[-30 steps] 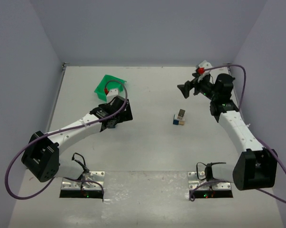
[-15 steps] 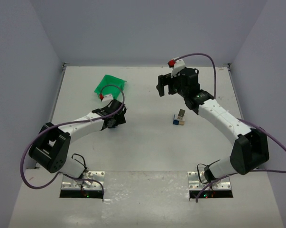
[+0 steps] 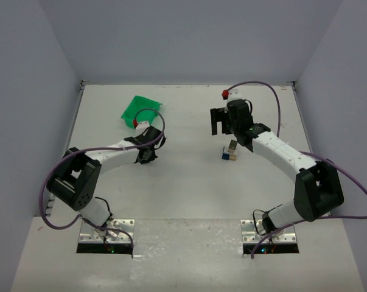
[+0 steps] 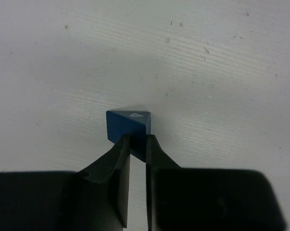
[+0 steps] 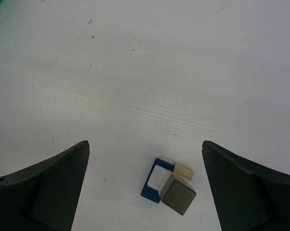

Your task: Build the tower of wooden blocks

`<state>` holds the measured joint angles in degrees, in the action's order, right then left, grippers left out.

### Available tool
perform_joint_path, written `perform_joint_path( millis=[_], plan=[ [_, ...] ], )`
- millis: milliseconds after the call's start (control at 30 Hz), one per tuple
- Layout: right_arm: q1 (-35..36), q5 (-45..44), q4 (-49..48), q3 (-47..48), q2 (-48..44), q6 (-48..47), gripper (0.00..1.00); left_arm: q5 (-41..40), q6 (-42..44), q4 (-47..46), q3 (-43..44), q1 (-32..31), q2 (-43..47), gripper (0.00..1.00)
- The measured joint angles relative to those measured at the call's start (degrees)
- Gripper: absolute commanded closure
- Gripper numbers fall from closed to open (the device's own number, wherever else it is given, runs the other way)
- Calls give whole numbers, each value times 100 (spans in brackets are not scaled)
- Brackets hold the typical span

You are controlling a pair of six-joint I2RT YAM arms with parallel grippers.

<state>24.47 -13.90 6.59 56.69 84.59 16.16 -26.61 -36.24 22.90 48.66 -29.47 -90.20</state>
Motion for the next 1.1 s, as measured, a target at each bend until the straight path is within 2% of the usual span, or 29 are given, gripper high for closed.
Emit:
perform_joint_path(
  millis=[200, 333, 500, 700, 800, 933, 1100],
  plan=[
    [0, 9, -108, -143, -40, 8, 1, -58, 88, -88, 108, 22, 5, 100],
    [0, 360, -358, -486, -214, -187, 1, 152, 232, -243, 9, 24, 183, 100],
    [0, 1443, -934, -980, -642, -926, 1, 736, 541, -839, -527, 30, 1079, 100],
    [3, 3603, -1851, -2065, -1571, -2219, 1, 1739, 777, -1915, -1225, 46, 2479, 100],
    [53, 4424, -2015, -2166, -1657, -2525, 1, 2287, 767, -2386, -1464, 63, 2992, 100],
    [310, 4928, -2345, -2166, -1536, -2749, 1, 2988, 712, -2896, -1637, 70, 3257, 100],
    [1129, 4835, -2893, -2162, -1134, -3049, 1, 3559, 552, -3185, -1867, 70, 3331, 100]
  ],
)
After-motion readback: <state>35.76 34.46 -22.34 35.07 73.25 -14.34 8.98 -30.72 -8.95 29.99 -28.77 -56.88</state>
